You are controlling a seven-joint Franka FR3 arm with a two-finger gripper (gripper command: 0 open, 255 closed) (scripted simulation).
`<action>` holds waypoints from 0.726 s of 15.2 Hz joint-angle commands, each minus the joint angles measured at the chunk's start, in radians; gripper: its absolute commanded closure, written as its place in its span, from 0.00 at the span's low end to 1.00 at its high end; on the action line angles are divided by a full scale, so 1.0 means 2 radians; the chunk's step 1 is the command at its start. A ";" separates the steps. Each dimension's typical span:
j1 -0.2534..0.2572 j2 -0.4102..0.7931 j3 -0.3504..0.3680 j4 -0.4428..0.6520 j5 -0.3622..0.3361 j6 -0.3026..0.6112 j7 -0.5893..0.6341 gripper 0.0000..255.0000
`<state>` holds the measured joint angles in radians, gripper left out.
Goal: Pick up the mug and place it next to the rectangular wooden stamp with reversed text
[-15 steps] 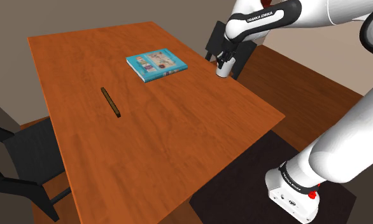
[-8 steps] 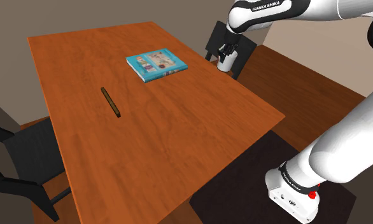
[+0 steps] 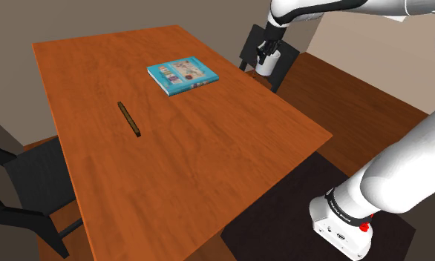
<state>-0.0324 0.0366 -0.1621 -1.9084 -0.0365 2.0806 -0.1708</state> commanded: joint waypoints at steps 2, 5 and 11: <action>0.000 -0.003 0.000 0.018 0.000 -0.021 -0.001 1.00; 0.000 -0.005 0.000 0.034 0.000 -0.039 -0.001 1.00; 0.035 -0.026 0.035 0.011 -0.014 -0.040 0.073 1.00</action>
<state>0.0275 -0.0129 -0.1038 -1.8897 -0.0603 2.0067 -0.0489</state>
